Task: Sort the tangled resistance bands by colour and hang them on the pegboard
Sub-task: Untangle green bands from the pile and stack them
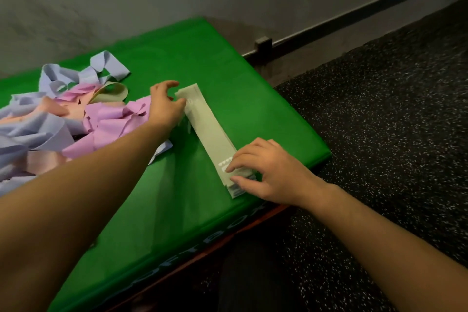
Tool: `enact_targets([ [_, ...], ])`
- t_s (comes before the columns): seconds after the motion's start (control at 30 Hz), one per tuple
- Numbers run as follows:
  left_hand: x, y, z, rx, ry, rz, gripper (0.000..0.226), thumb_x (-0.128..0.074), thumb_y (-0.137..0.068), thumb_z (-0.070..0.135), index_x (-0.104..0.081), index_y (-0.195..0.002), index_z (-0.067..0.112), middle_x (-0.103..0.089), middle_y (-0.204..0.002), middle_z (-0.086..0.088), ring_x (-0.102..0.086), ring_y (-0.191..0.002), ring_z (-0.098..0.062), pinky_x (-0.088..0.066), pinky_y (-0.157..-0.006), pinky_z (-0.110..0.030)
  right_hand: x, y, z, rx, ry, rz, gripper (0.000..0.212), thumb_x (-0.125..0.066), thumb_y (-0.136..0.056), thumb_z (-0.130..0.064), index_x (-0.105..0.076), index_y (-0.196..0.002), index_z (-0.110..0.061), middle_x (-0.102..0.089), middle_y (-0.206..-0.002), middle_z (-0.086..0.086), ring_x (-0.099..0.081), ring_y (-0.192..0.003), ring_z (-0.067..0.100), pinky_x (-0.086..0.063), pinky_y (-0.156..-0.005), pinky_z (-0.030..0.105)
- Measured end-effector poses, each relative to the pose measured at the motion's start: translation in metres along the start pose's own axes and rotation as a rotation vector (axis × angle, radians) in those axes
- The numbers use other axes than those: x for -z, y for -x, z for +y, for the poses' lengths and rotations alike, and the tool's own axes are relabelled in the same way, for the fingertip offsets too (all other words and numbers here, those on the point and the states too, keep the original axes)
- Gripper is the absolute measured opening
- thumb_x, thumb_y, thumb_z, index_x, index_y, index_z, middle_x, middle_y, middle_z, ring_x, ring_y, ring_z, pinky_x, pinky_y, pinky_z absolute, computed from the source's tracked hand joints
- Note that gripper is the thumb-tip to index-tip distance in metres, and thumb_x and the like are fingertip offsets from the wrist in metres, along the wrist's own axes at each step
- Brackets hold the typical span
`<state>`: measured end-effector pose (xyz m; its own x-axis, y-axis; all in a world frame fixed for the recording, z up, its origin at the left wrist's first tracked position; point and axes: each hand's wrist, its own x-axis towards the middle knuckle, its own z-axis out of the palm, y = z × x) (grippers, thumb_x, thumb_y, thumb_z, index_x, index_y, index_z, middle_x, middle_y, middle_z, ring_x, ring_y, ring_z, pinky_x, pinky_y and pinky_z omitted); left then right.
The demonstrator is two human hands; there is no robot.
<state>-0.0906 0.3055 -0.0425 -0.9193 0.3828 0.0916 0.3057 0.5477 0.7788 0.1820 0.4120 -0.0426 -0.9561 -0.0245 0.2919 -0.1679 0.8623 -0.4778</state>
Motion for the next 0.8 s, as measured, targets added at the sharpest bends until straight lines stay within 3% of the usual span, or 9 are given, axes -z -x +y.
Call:
enact_targets([
  [0.07, 0.013, 0.01, 0.003, -0.044, 0.015, -0.005, 0.037, -0.062, -0.095, 0.012, -0.053, -0.131, 0.018, -0.039, -0.139, -0.001, -0.054, -0.092, -0.008, -0.05, -0.063, -0.012, 0.004, -0.005, -0.009, -0.014, 0.0, 0.005, 0.028, -0.051, -0.093, -0.047, -0.069, -0.106, -0.031, -0.066, -0.106, -0.017, -0.053, -0.1, 0.007, -0.045, -0.087, 0.034],
  [0.13, 0.031, 0.022, 0.001, -0.099, 0.024, -0.014, 0.032, -0.061, -0.095, 0.01, -0.054, -0.126, 0.018, -0.042, -0.136, -0.006, -0.053, -0.085, -0.007, -0.05, -0.066, -0.018, 0.008, -0.011, -0.019, -0.026, -0.017, -0.012, 0.027, -0.051, -0.093, -0.048, -0.068, -0.104, -0.032, -0.062, -0.104, -0.022, -0.052, -0.099, 0.006, -0.046, -0.09, 0.037],
  [0.23, 0.063, 0.043, -0.008, -0.153, 0.036, -0.045, 0.023, -0.06, -0.096, 0.014, -0.054, -0.117, 0.022, -0.046, -0.132, -0.008, -0.058, -0.097, -0.015, -0.057, -0.074, -0.029, 0.01, -0.019, -0.038, -0.026, -0.037, -0.027, 0.021, -0.054, -0.094, -0.044, -0.068, -0.105, -0.033, -0.059, -0.102, -0.025, -0.05, -0.096, 0.003, -0.045, -0.092, 0.037],
  [0.37, 0.109, 0.074, -0.029, -0.239, -0.052, -0.02, 0.021, -0.058, -0.097, 0.015, -0.056, -0.118, 0.017, -0.052, -0.129, -0.005, -0.056, -0.108, -0.015, -0.048, -0.079, -0.016, 0.005, -0.029, -0.066, -0.019, -0.072, -0.005, 0.017, -0.061, -0.093, -0.036, -0.07, -0.106, -0.029, -0.068, -0.105, -0.015, -0.051, -0.097, 0.002, -0.045, -0.091, 0.033],
  [0.47, 0.144, 0.101, -0.056, -0.276, -0.135, -0.03, 0.024, -0.06, -0.095, 0.012, -0.058, -0.118, 0.019, -0.055, -0.126, -0.001, -0.055, -0.108, -0.015, -0.048, -0.091, -0.03, -0.008, -0.041, -0.09, 0.001, -0.078, -0.018, 0.018, -0.062, -0.092, -0.034, -0.071, -0.106, -0.027, -0.066, -0.101, -0.016, -0.054, -0.095, 0.006, -0.045, -0.088, 0.03],
  [0.57, 0.177, 0.126, -0.091, -0.336, -0.274, -0.004, 0.023, -0.063, -0.089, 0.011, -0.064, -0.111, 0.018, -0.06, -0.115, -0.004, -0.056, -0.105, -0.021, -0.044, -0.09, -0.036, -0.024, -0.055, -0.114, 0.007, -0.081, -0.076, 0.018, -0.064, -0.093, -0.031, -0.071, -0.109, -0.026, -0.068, -0.105, -0.011, -0.053, -0.095, 0.004, -0.045, -0.088, 0.029],
  [0.7, 0.216, 0.153, -0.132, -0.356, -0.377, 0.021, 0.029, -0.054, -0.079, 0.027, -0.067, -0.103, 0.017, -0.064, -0.105, -0.005, -0.059, -0.097, -0.026, -0.046, -0.086, -0.037, -0.05, -0.079, -0.144, 0.031, -0.075, -0.151, 0.02, -0.064, -0.094, -0.027, -0.07, -0.112, -0.022, -0.068, -0.11, -0.006, -0.046, -0.093, -0.005, -0.037, -0.084, 0.016],
  [0.8, 0.235, 0.171, -0.163, -0.354, -0.376, 0.059, 0.034, -0.052, -0.087, 0.038, -0.067, -0.108, 0.017, -0.066, -0.112, -0.001, -0.061, -0.102, -0.024, -0.048, -0.09, -0.038, -0.072, -0.1, -0.164, 0.06, -0.089, -0.195, 0.02, -0.064, -0.094, -0.027, -0.071, -0.112, -0.023, -0.069, -0.11, -0.005, -0.05, -0.094, -0.001, -0.042, -0.087, 0.02],
])
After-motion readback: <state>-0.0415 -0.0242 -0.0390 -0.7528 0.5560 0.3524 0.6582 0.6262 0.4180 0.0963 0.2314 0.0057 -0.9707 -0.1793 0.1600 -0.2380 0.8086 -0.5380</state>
